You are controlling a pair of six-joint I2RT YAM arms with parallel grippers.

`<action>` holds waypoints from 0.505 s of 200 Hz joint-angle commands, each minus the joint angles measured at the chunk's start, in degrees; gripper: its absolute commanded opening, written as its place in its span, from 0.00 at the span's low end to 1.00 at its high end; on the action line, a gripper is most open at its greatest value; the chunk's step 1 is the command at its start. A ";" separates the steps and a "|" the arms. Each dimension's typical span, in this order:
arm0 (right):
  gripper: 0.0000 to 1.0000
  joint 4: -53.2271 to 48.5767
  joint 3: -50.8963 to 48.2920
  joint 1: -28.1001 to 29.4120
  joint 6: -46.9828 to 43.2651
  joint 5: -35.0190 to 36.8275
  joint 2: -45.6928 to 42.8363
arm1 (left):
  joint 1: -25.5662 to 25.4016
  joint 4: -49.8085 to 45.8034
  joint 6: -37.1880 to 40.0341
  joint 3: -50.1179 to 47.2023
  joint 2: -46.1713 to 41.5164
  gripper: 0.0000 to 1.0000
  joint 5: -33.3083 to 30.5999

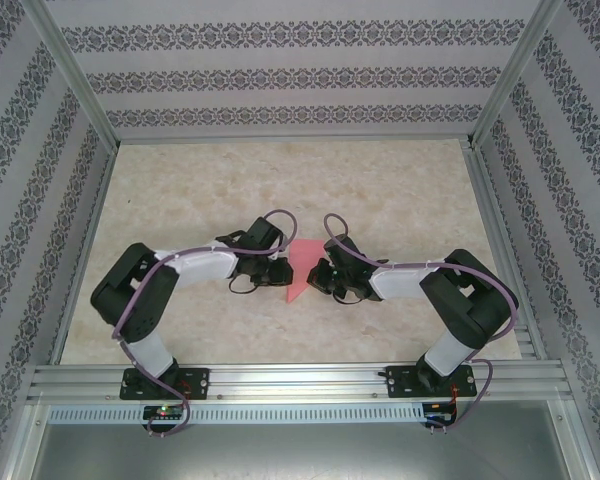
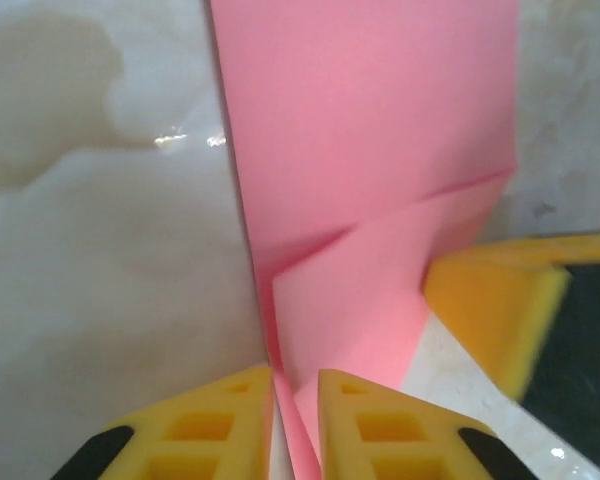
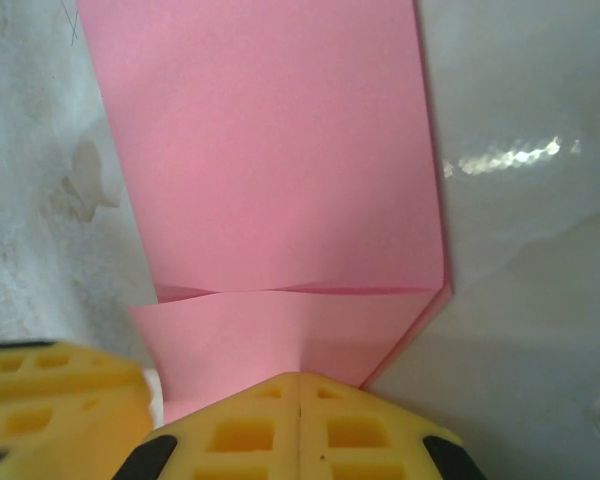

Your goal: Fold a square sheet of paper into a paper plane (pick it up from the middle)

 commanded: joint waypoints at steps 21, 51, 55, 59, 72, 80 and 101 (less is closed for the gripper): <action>0.04 -0.30 -1.09 -0.15 3.70 2.66 0.03 | -3.47 11.94 -8.72 -8.67 -7.17 0.21 1.35; 0.03 -1.14 -1.03 -0.11 4.23 3.19 0.03 | -5.17 18.06 -12.65 -11.35 -7.03 0.16 2.50; 0.03 -1.16 -1.03 -0.16 4.25 3.24 0.12 | -5.41 18.28 -12.75 -11.21 -6.70 0.15 2.45; 0.04 -1.33 -0.99 -0.12 4.26 3.20 0.22 | -5.56 18.39 -12.90 -11.10 -6.42 0.15 2.34; 0.03 -1.38 -0.94 -0.19 4.32 3.15 0.38 | -5.92 18.57 -13.19 -10.99 -5.28 0.12 1.65; 0.03 -1.08 -0.99 -0.14 4.34 3.01 0.51 | -5.95 18.67 -13.30 -11.04 -4.56 0.10 1.44; 0.03 -1.02 -1.07 -0.09 4.41 2.81 0.39 | -5.90 17.71 -13.45 -11.13 -2.90 0.08 0.15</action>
